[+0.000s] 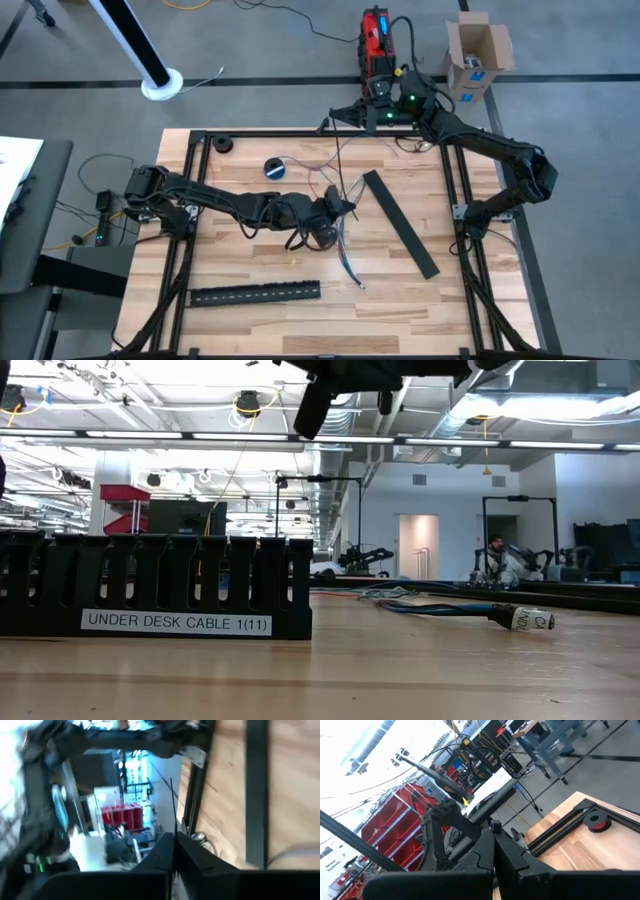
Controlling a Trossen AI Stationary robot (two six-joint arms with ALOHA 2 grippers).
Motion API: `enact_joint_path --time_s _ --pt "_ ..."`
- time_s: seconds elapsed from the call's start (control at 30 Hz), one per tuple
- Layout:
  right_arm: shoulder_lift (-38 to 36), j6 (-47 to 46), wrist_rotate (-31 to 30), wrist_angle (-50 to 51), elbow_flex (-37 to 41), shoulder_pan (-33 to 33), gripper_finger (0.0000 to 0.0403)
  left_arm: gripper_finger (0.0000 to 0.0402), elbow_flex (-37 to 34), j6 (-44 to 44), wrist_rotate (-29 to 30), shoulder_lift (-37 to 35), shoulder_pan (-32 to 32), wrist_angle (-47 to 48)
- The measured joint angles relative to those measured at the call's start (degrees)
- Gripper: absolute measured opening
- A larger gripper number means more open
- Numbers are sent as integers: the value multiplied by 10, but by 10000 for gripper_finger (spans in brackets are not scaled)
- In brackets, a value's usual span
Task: Ziptie cables
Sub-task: Wrap the cable wires with the black zip tie
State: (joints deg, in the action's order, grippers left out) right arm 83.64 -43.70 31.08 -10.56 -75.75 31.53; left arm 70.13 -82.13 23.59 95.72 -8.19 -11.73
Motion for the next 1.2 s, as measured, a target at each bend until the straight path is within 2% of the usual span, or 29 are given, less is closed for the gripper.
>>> enact_joint_path --time_s 0.23,0.33,0.4,0.57,0.8,0.93,1.0,1.13,1.2 --pt "0 39 -2 1 0 0 0 1 0 271 24 0 4 -196" --pt "0 65 -2 20 0 0 0 1 0 379 66 -2 7 -269" --pt "0 88 -1 38 0 0 0 1 0 447 90 -8 8 -285" --pt "0 176 -14 65 0 -2 0 1 0 627 99 -36 24 -279" --pt "0 285 -78 67 0 -17 0 0 0 747 125 -72 50 -275" --pt "0 332 -118 56 0 -26 0 0 0 856 128 -92 69 -252" --pt "0 351 -127 41 0 -28 0 0 0 921 102 -98 80 -215" --pt "0 370 -132 16 0 -30 0 0 0 1042 -8 -99 104 -173" --pt "0 376 -132 9 0 -30 0 0 0 1068 -54 -99 112 -168"
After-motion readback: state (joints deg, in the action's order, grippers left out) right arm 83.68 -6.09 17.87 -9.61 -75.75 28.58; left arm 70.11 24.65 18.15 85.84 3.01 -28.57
